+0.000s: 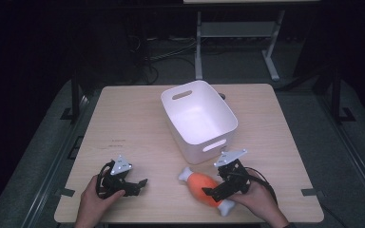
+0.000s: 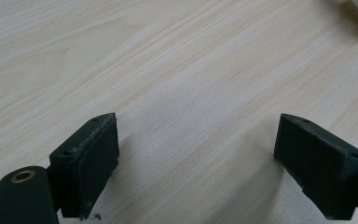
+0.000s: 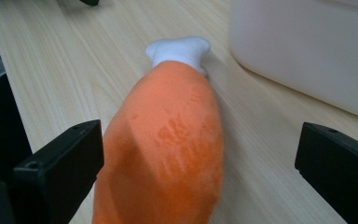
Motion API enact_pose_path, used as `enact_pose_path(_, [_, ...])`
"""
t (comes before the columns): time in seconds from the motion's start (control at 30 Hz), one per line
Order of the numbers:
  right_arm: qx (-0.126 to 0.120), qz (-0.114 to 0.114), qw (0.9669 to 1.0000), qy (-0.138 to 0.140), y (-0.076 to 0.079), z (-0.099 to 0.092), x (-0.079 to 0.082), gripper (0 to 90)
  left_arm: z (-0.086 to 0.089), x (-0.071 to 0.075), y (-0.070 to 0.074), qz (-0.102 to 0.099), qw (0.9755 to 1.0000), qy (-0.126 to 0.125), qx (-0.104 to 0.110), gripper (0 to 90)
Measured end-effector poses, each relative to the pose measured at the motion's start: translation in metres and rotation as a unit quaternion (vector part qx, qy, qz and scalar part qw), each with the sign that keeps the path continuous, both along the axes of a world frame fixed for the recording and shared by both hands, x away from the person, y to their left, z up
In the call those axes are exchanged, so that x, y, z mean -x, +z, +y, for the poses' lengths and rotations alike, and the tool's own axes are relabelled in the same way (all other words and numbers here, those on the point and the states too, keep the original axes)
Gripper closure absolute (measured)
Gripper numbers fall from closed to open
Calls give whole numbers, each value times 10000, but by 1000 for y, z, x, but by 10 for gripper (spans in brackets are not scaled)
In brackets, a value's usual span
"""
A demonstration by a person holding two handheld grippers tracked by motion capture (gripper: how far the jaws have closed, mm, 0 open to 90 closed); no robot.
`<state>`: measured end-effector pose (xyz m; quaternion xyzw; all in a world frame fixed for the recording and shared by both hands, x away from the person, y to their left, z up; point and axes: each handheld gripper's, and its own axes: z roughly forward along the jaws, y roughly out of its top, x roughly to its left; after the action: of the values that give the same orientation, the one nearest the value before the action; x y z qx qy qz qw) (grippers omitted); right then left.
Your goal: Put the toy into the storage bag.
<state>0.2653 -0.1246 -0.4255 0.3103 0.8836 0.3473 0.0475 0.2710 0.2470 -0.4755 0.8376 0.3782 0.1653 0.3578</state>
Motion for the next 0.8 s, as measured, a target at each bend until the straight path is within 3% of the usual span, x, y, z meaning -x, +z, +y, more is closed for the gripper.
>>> enact_pose_path(0.8, [275,163,9994,110,-21,30,8,8,0,0,0,0,10000,-2,-3,130])
